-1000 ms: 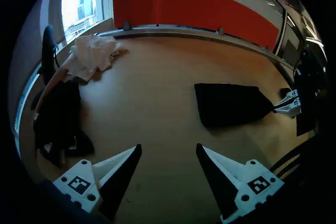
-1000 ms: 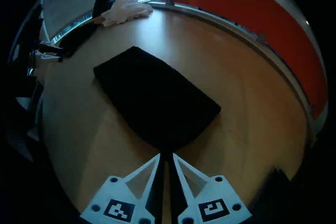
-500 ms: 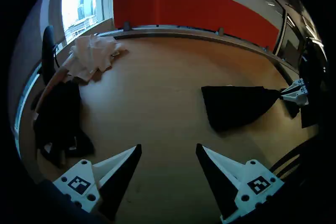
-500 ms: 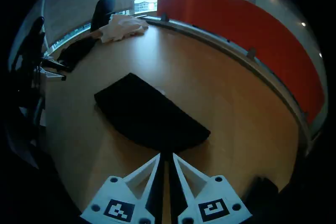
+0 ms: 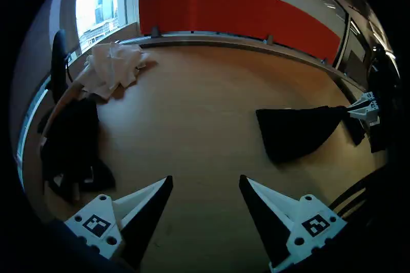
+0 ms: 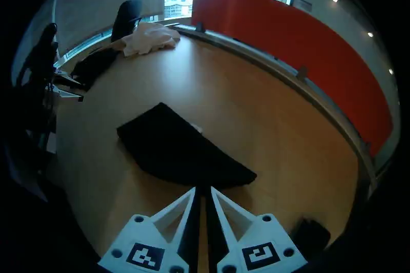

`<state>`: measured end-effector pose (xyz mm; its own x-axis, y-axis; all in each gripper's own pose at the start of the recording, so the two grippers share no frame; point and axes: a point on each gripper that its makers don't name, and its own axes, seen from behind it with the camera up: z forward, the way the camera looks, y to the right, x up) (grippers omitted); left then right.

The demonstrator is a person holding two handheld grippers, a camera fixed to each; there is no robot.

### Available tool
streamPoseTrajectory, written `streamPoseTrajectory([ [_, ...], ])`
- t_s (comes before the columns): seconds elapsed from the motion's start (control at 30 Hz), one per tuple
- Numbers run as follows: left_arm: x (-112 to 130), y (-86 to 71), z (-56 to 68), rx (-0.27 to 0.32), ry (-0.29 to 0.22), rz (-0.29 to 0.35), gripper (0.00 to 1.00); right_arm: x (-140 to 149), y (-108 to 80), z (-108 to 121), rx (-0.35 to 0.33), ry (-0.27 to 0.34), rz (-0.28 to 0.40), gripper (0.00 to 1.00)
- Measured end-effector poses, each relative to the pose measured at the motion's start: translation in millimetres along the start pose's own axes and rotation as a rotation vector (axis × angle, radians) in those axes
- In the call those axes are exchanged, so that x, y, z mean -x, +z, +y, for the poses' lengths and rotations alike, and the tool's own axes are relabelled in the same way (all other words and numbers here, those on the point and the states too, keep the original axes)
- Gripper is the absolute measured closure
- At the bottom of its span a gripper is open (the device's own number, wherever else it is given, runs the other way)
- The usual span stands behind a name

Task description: Fold towel

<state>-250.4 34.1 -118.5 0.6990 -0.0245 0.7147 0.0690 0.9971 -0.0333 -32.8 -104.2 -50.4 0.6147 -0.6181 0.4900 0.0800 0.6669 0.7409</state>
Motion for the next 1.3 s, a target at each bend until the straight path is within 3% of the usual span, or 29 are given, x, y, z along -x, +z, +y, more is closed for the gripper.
streamPoseTrajectory([
  [0.3, -2.6, -4.5, -0.3, 0.004, -0.004, 0.014, 0.04, -24.1, 4.7, -10.4, -0.02, -0.035, 0.022, 0.94],
  [0.6, -1.6, -15.6, -4.3, -0.002, -0.034, 0.035, 0.03, -62.2, 19.7, -34.5, -0.078, -0.117, 0.039, 0.94],
  [0.97, 5.0, -41.0, -18.3, -0.036, -0.107, 0.066, 0.04, -104.0, 67.4, -105.3, -0.238, -0.261, 0.025, 0.94],
  [1.1, 11.4, -48.6, -24.8, -0.053, -0.131, 0.071, 0.04, -99.6, 91.4, -131.7, -0.293, -0.294, -0.012, 0.94],
  [1.3, 20.6, -54.7, -31.8, -0.071, -0.166, 0.072, 0.03, -84.6, 117.1, -146.7, -0.325, -0.3, -0.074, 0.94],
])
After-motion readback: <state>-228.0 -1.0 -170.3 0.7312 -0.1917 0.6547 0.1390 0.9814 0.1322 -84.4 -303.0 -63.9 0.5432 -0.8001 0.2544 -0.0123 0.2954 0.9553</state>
